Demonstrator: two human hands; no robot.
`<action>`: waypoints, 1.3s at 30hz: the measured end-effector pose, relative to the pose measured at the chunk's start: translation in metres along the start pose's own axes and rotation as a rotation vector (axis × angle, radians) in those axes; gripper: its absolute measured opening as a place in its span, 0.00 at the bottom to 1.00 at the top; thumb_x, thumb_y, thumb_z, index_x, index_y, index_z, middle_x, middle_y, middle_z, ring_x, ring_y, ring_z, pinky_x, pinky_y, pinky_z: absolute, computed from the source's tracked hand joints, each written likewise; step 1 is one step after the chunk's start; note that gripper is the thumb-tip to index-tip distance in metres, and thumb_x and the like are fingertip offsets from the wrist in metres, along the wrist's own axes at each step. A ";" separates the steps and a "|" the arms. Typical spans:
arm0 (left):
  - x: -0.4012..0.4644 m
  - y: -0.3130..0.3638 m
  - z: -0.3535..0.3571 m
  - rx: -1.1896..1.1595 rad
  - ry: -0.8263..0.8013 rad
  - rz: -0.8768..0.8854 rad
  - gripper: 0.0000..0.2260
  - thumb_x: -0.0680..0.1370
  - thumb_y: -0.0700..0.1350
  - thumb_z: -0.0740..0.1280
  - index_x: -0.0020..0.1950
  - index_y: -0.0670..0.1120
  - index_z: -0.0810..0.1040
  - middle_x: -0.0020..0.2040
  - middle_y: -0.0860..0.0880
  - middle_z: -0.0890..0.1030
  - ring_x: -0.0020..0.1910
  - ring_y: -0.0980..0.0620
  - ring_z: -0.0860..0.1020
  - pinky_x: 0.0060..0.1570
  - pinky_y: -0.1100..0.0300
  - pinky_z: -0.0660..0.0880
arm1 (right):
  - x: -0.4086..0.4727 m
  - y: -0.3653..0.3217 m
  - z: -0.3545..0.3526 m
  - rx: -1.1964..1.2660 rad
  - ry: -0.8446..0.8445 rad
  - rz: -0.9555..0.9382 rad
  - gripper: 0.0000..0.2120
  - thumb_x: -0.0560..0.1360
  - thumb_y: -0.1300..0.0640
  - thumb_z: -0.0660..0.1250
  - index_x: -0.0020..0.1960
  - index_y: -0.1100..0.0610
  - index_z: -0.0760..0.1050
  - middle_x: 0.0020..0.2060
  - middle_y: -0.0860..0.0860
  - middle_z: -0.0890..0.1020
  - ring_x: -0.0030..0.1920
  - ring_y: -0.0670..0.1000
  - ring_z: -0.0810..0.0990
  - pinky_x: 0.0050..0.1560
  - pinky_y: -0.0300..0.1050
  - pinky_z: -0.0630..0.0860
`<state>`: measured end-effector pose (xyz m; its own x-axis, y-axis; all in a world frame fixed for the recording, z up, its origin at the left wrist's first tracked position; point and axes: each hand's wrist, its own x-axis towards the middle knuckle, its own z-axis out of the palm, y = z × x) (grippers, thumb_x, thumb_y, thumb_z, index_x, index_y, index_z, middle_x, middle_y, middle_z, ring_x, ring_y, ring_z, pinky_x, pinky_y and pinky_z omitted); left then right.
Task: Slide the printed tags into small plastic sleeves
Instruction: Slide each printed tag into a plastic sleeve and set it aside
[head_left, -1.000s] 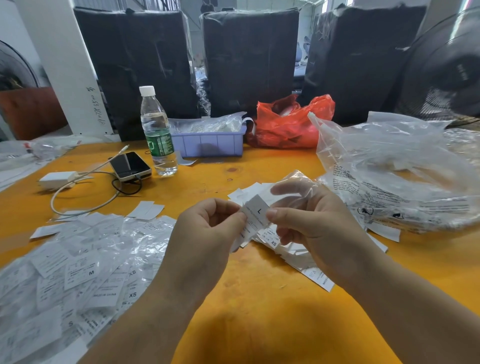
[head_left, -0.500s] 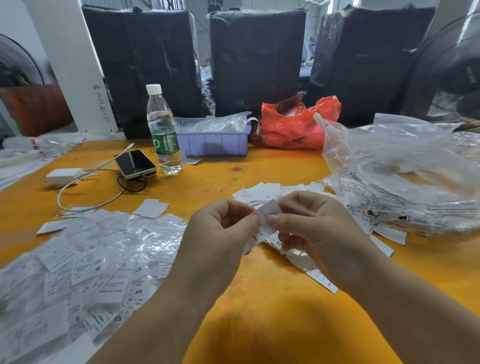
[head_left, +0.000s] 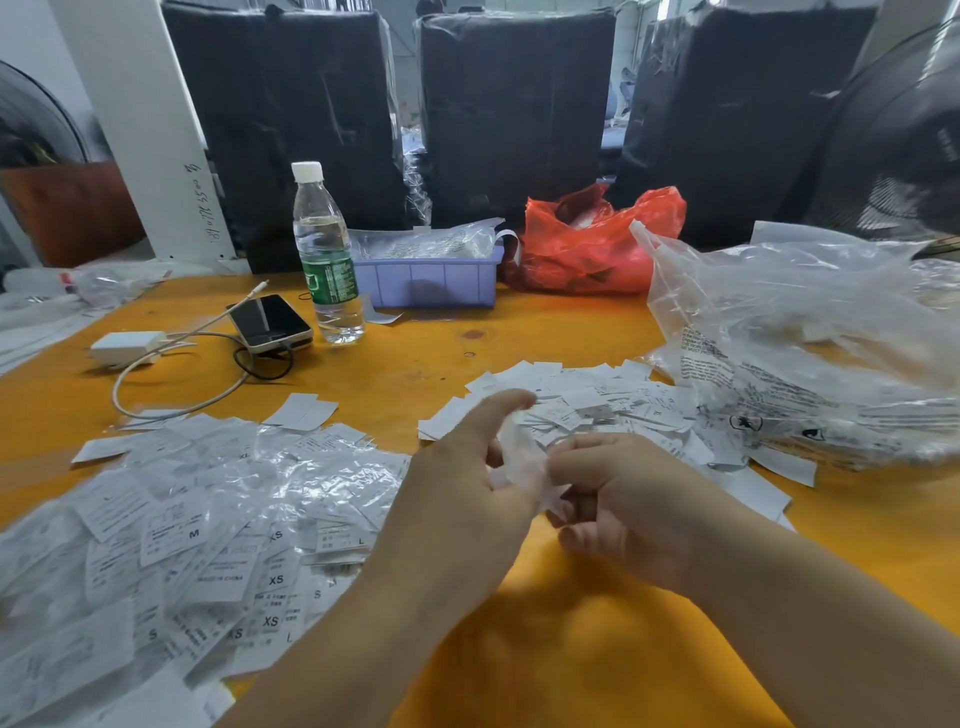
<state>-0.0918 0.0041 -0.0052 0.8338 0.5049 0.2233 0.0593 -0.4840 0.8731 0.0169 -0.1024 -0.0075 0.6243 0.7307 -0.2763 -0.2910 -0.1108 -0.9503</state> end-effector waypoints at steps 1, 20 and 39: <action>0.000 0.000 0.000 0.047 -0.006 0.026 0.20 0.75 0.43 0.68 0.57 0.68 0.75 0.36 0.57 0.77 0.26 0.57 0.71 0.26 0.67 0.65 | 0.000 0.000 0.000 -0.003 0.007 0.007 0.07 0.72 0.71 0.63 0.39 0.60 0.72 0.29 0.56 0.74 0.25 0.50 0.71 0.23 0.40 0.70; 0.008 -0.003 -0.004 -0.056 0.238 -0.080 0.12 0.72 0.53 0.73 0.35 0.47 0.78 0.29 0.54 0.78 0.27 0.58 0.74 0.27 0.63 0.70 | -0.011 -0.007 0.001 -0.555 0.157 -0.579 0.11 0.73 0.66 0.67 0.38 0.53 0.80 0.29 0.56 0.78 0.28 0.50 0.74 0.31 0.54 0.74; 0.007 0.008 -0.014 -0.288 -0.055 -0.139 0.21 0.64 0.57 0.74 0.55 0.55 0.74 0.42 0.53 0.84 0.36 0.58 0.81 0.31 0.63 0.74 | -0.015 -0.017 -0.003 -0.329 0.024 -0.422 0.11 0.73 0.70 0.67 0.34 0.60 0.79 0.28 0.58 0.74 0.27 0.50 0.70 0.28 0.45 0.65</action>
<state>-0.0929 0.0136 0.0094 0.8577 0.5085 0.0762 0.0238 -0.1874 0.9820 0.0153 -0.1134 0.0126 0.6557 0.7420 0.1398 0.2289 -0.0189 -0.9733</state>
